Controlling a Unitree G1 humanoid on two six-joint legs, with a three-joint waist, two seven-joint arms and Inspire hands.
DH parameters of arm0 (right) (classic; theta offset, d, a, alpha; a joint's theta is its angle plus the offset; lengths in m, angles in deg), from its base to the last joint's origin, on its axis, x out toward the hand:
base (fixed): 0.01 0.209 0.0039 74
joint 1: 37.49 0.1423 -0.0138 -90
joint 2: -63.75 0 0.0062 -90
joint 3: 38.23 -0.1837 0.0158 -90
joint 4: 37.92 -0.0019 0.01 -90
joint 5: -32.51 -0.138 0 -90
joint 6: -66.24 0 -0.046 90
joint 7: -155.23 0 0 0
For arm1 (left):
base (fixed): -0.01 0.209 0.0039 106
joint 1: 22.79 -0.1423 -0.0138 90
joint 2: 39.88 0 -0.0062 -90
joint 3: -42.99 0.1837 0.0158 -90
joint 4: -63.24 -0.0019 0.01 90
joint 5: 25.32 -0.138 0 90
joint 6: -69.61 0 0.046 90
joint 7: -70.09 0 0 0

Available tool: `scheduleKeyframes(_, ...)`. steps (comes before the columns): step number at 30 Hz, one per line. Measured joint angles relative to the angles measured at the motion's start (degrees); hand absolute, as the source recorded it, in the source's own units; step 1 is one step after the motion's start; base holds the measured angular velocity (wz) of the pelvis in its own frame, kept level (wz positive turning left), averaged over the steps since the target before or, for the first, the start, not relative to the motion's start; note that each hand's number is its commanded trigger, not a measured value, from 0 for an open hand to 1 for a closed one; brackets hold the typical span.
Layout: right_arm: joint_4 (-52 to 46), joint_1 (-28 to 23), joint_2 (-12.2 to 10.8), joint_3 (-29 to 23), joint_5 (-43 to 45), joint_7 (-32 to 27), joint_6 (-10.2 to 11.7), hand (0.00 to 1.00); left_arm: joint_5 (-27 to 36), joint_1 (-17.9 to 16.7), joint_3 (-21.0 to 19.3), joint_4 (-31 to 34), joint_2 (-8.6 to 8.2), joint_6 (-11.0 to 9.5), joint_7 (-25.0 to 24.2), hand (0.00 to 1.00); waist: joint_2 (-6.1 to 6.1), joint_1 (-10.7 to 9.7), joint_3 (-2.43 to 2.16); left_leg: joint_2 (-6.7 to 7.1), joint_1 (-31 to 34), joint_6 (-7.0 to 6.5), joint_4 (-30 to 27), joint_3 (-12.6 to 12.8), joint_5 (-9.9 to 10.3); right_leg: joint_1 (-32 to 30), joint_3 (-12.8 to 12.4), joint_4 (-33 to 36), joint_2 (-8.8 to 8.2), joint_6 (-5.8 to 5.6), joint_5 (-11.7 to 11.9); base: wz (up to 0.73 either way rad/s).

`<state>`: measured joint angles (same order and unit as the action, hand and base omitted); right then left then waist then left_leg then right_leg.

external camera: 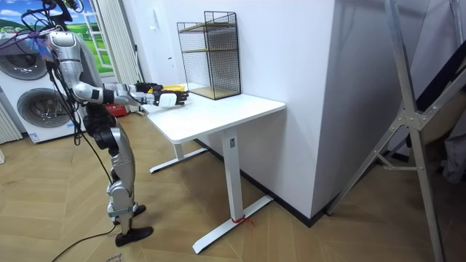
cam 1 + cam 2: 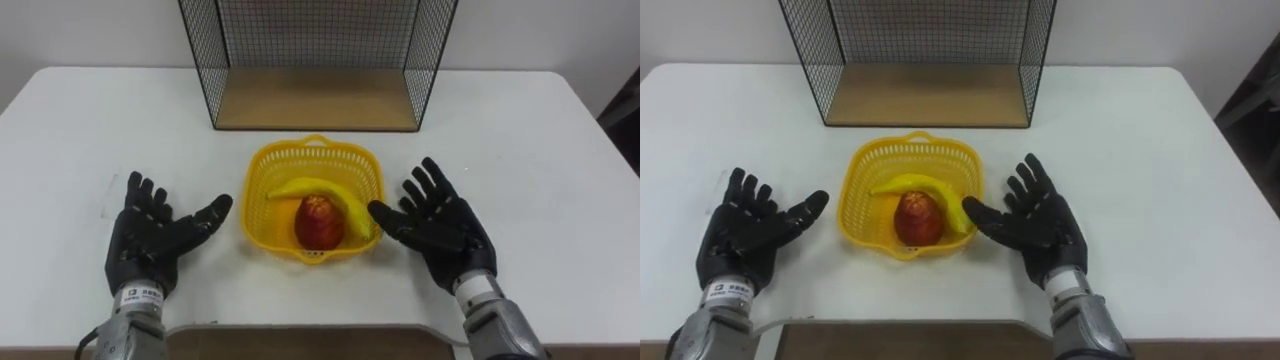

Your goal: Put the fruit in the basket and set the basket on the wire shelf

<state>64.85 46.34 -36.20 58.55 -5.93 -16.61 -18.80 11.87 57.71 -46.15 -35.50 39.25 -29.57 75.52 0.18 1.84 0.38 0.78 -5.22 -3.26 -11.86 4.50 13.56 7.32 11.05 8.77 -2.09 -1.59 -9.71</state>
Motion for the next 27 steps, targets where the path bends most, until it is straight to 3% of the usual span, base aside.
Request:
scheduleKeyframes(9, 0.0, 0.7, 0.0, 0.0, 0.0, 0.9, 0.0, 0.00, 1.6, 0.0, 0.6, 1.5, 0.12, 0.6, -0.7, 0.00, 0.01, -0.1, 0.02, -0.01, 0.6, 0.00, 0.0, 0.1, 0.0, -0.3, 0.0, 0.0, -0.04, 0.00, 0.0, 0.00)
scheduleKeyframes(20, -0.1, 1.7, 0.0, 0.0, 0.1, 2.5, 0.1, 0.00, 1.6, 0.2, 2.9, 4.5, 0.37, 0.7, -3.6, 0.00, -0.40, -0.5, 0.37, -0.05, 0.8, 0.00, 0.1, 0.2, 0.0, -0.5, -0.1, 0.0, 0.00, 0.00, 0.0, 0.00)
scheduleKeyframes(27, -0.4, 1.8, 0.0, 0.8, 0.1, 2.6, 0.6, 0.00, 1.9, 0.2, 4.4, 8.9, 0.94, 0.9, -4.7, 0.00, -0.40, -0.3, 0.37, -0.08, 1.0, 0.00, 0.4, 0.3, 0.0, -0.9, -0.8, 0.0, 0.09, 0.00, 0.0, 0.00)
